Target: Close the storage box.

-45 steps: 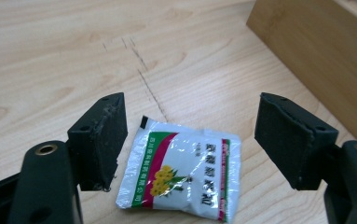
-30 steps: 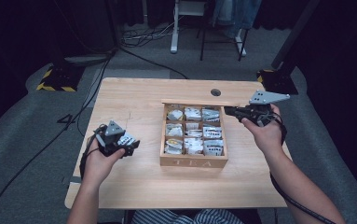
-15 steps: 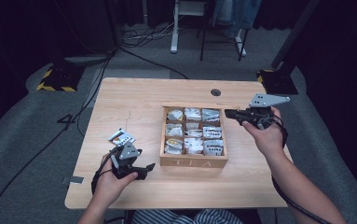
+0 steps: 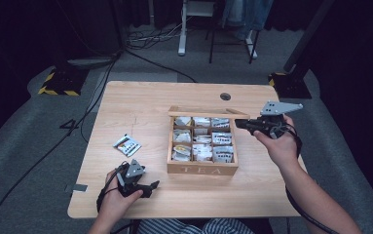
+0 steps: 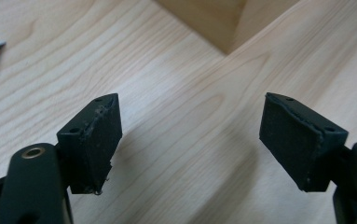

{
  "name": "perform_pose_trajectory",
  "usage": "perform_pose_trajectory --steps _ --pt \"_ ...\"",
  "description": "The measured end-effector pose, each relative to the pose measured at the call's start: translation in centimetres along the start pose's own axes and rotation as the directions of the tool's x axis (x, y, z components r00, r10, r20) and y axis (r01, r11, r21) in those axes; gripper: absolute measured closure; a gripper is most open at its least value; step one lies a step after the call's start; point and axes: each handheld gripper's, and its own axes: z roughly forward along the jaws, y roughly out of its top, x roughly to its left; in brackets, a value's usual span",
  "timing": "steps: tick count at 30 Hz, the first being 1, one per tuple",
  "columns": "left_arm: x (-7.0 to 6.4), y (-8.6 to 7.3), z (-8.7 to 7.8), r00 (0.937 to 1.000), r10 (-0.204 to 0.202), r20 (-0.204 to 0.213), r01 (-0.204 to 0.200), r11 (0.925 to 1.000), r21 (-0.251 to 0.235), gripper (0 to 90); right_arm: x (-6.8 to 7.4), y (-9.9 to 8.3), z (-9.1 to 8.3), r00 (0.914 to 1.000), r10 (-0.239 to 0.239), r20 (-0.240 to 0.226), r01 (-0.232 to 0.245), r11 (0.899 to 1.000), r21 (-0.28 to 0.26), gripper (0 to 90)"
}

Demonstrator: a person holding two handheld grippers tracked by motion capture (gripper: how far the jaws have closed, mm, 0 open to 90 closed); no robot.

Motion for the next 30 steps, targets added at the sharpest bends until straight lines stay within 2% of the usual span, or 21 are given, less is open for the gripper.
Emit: perform_pose_trajectory --steps 3,6,30 --pt "0.0 0.0 0.2 0.9988 0.025 -0.043 -0.023 0.9990 0.038 20.9 0.1 -0.1 -0.1 1.0000 0.002 -0.005 -0.002 1.000 0.008 90.0" --pt "0.1 0.0 0.3 0.9991 0.014 -0.041 -0.012 0.9991 0.041 19.7 0.2 -0.3 -0.2 0.9999 0.006 -0.010 -0.005 1.000 0.011 90.0" --pt "0.0 0.1 0.4 0.9984 0.008 -0.055 -0.006 0.9991 0.043 18.0 1.4 -3.0 -0.5 0.9981 0.035 -0.051 -0.032 0.998 0.058 90.0"
